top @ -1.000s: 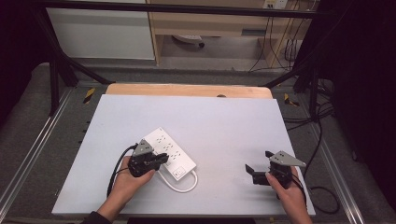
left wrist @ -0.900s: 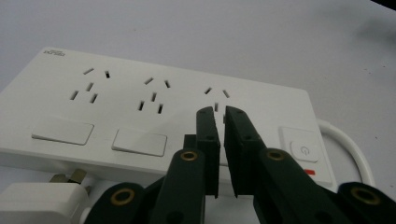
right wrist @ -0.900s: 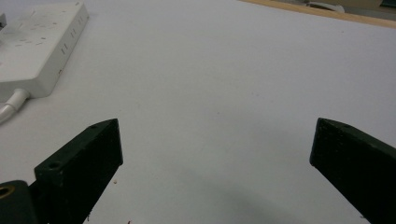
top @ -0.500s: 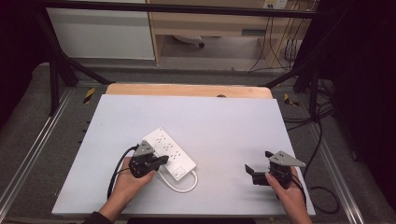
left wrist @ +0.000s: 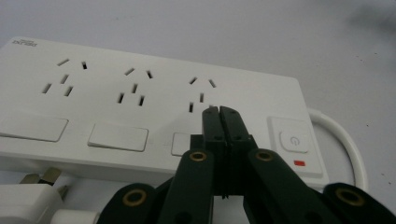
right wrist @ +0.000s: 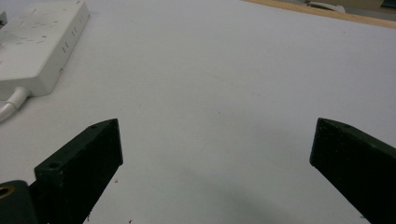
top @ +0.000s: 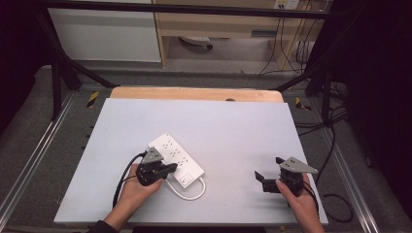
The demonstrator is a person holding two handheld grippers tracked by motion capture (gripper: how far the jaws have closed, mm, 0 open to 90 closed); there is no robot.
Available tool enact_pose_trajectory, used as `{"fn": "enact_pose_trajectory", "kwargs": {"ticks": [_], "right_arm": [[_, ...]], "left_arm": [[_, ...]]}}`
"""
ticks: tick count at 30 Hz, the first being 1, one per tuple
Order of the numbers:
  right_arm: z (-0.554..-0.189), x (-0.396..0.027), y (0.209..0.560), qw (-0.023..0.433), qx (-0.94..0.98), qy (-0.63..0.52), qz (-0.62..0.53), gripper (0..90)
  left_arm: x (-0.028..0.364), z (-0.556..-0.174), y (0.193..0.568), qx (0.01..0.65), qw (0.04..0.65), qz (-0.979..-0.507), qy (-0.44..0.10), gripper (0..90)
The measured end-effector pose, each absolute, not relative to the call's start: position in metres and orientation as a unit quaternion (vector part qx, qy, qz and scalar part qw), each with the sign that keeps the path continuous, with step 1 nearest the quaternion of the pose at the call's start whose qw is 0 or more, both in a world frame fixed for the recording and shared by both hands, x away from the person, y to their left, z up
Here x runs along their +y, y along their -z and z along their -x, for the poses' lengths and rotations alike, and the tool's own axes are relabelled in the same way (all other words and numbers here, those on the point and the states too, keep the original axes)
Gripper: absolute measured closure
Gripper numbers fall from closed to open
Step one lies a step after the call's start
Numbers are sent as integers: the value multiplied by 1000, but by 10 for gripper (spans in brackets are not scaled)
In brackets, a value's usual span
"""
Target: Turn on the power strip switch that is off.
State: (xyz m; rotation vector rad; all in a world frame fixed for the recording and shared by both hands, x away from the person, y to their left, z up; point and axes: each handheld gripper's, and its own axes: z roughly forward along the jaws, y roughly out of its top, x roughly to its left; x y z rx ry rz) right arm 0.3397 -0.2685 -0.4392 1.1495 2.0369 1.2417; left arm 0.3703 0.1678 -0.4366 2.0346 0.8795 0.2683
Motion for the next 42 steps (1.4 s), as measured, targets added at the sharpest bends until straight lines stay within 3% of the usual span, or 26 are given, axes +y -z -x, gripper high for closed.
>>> {"fn": "enact_pose_trajectory", "kwargs": {"ticks": [42], "right_arm": [[-340,-267,440,245,750,-452,-417,29]], "left_arm": [[165,-369,440,346,435,-824,-111,900]]}}
